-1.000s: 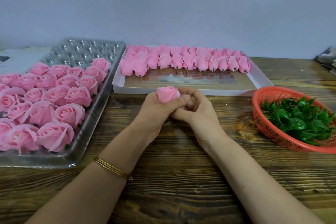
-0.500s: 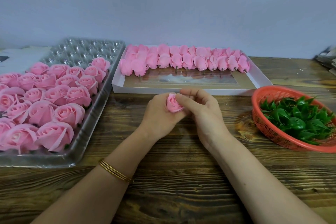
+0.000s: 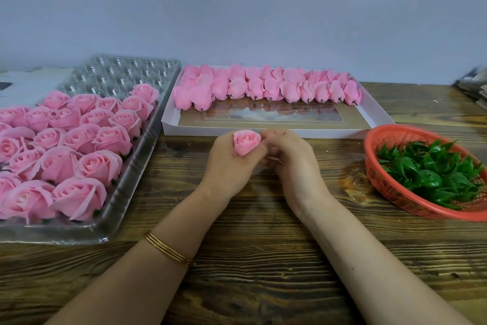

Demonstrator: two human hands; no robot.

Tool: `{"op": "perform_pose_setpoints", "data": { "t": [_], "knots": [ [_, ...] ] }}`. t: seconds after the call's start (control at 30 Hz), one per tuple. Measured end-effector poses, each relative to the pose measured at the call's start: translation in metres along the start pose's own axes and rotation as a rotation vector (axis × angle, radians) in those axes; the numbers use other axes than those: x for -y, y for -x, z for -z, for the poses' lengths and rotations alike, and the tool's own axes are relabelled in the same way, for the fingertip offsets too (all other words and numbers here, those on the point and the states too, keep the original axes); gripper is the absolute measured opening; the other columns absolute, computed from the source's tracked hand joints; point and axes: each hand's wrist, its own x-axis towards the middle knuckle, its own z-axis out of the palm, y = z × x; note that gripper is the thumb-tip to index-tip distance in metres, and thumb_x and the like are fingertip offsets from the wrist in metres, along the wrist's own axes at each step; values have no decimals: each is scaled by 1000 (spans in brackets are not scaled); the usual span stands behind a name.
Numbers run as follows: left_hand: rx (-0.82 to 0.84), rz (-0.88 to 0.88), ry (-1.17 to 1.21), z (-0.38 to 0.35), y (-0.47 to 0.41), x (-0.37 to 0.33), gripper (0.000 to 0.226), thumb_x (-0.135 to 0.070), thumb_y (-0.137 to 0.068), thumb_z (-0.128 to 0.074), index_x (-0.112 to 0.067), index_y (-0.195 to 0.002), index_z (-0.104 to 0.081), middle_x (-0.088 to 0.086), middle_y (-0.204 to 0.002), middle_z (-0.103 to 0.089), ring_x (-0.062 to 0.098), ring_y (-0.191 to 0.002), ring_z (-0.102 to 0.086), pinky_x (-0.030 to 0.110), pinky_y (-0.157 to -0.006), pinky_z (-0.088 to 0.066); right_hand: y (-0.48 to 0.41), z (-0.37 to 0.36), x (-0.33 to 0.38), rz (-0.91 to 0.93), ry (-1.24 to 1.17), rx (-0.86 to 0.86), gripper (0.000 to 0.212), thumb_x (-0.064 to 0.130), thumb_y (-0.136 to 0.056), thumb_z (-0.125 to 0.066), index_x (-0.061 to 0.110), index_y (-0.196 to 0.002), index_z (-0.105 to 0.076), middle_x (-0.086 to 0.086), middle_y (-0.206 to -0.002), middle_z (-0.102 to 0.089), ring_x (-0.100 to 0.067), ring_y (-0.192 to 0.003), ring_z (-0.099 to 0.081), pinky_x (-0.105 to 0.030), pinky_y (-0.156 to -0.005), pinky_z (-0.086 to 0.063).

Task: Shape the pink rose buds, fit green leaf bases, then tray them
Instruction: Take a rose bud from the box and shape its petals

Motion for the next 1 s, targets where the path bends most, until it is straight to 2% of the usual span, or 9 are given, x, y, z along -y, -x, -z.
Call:
{"op": "perform_pose_setpoints", "data": {
  "t": [0.07, 0.17, 0.27, 0.4, 0.5, 0.67, 0.77, 0.83, 1.0],
  "knots": [
    [-71, 84, 188, -1, -2, -1, 13, -15, -89, -71, -7, -79, -68, 9, -80, -69, 16, -76, -63, 34, -74, -53, -1, 1, 0, 13, 18, 21, 21, -7, -78, -51, 5, -88, -66, -1, -78, -68, -10, -75, -62, -25, -70, -49],
    [-84, 188, 390, -4, -3, -3, 14, -11, -89, -69, 2, -90, -66, 19, -88, -69, 25, -81, -64, 34, -75, -57, 4, -3, -3, 101, 239, 93, 39, -24, -71, -61, 8, -95, -63, 1, -77, -68, -7, -73, -63, -21, -69, -53],
    [-42, 239, 486, -8, -1, -6, 6, -8, -89, -67, -1, -89, -66, 15, -83, -68, 23, -77, -66, 27, -68, -58, 6, -7, -5, 150, 291, 87, 47, -20, -67, -74, 8, -100, -58, -4, -82, -66, -6, -71, -62, -20, -70, -53],
    [-29, 251, 504, -8, -1, -7, 19, -8, -89, -68, 6, -102, -64, 21, -91, -63, 29, -86, -61, 39, -84, -53, 6, -6, -4, 164, 291, 62, 47, -18, -66, -77, 9, -98, -56, -2, -74, -64, -5, -64, -59, -19, -67, -50],
    [-2, 264, 514, -5, -1, -9, 27, -10, -88, -68, 8, -108, -64, 22, -94, -64, 30, -88, -62, 40, -86, -54, 7, -7, -3, 152, 288, 69, 46, -18, -67, -76, 11, -96, -56, -1, -72, -63, -6, -63, -58, -19, -67, -51],
    [109, 240, 522, 1, -1, -12, 12, -13, -88, -66, -3, -92, -70, 20, -91, -68, 24, -81, -66, 34, -79, -57, 8, -5, 0, 91, 225, 109, 45, -18, -71, -72, 8, -104, -55, -6, -76, -65, -9, -66, -60, -19, -64, -51],
    [167, 245, 470, 3, 0, -13, 11, -29, -78, -73, -20, -72, -73, 8, -77, -69, 20, -73, -62, 31, -66, -41, 8, -4, 2, 47, 194, 147, 47, -19, -74, -68, 5, -111, -53, -12, -80, -64, -11, -66, -60, -21, -59, -52],
    [176, 233, 431, 3, -1, -12, 23, -30, -80, -76, -23, -58, -70, 0, -67, -67, 18, -71, -61, 33, -70, -37, 9, -3, 5, 36, 208, 159, 47, -19, -75, -68, 5, -113, -52, -18, -84, -65, -16, -70, -61, -24, -62, -53],
    [108, 189, 477, 3, -3, -9, 23, -16, -90, -66, -18, -68, -71, 6, -74, -67, 23, -81, -62, 36, -82, -52, 11, 2, 19, 93, 407, 76, 38, -4, -77, -75, 15, -105, -58, -9, -84, -71, -17, -77, -66, -28, -77, -55]
  ]
}}
